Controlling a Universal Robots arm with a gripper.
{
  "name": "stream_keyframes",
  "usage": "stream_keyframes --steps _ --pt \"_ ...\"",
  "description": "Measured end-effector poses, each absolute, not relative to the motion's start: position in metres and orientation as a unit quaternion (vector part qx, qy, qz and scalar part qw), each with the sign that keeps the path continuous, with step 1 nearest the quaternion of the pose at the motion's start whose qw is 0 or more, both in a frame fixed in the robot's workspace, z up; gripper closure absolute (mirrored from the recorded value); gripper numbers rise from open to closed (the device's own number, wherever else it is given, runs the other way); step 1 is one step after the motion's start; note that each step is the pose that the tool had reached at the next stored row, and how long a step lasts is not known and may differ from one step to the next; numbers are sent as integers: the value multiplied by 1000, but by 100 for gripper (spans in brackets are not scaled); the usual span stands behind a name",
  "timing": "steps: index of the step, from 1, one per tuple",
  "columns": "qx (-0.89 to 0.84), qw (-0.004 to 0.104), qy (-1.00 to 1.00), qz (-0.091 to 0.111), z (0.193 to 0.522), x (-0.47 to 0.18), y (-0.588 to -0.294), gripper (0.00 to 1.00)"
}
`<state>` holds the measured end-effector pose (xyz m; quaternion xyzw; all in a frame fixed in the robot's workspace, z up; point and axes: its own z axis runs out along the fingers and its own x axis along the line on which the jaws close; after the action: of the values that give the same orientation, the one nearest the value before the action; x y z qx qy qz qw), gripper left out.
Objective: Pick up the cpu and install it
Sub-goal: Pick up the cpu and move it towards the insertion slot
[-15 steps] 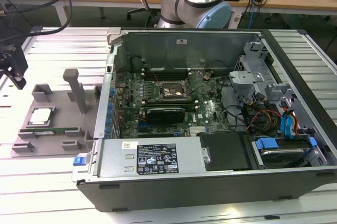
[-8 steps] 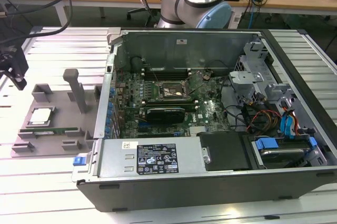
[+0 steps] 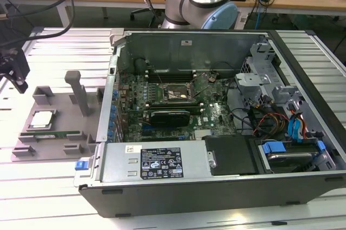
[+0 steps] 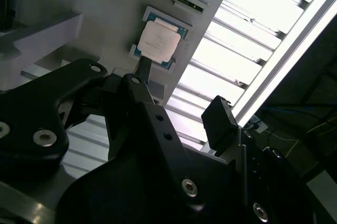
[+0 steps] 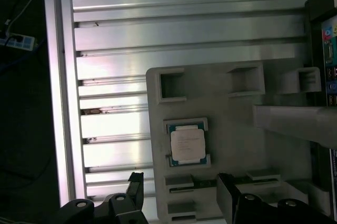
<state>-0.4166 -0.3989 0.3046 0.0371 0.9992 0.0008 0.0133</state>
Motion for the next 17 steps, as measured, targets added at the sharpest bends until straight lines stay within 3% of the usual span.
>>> stream_keyframes --steps 17 --pt "37 13 999 1 300 -417 -399 34"
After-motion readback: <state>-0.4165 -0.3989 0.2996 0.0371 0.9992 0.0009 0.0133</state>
